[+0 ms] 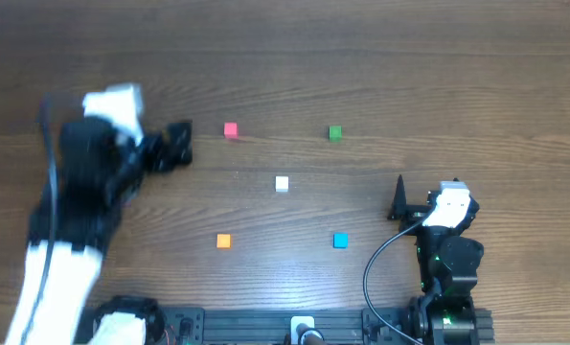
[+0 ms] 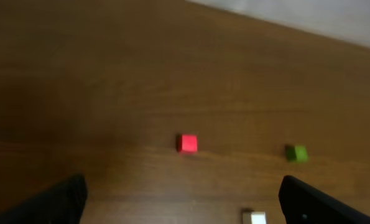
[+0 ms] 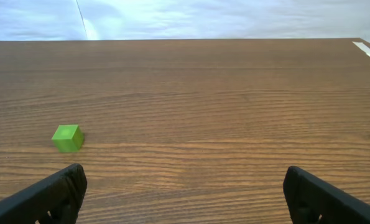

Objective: Stack Cubes

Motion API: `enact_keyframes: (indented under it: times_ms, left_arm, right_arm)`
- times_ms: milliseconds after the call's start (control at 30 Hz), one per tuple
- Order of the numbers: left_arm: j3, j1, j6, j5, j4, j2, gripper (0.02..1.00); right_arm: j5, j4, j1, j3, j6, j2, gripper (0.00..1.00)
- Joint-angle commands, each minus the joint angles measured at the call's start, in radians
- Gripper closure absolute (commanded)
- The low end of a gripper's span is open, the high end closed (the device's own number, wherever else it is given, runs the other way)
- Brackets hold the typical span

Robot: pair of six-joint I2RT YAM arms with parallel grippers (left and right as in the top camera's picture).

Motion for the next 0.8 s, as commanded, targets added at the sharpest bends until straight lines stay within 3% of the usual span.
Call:
enact_keyframes:
  times_ms: [33,333,800]
  left_arm:
    - [0.285,-0.086,0.021,-0.047,-0.12,0.362,0.025]
    - [0.644,-0.149,0.003,-0.045,-0.271,0.864,0.02]
    - [0.678,-0.173,-0.002,-0.034,-0.337,1.091,0.036]
  right_arm:
    - [0.002,0.0,-0.006,-0.007,0.002,0.0,0.009]
    - [0.002,0.0,-0.006,-0.007,0.002,0.0,0.007]
    - [0.002,0.0,-0.006,-0.007,0.002,0.0,0.009]
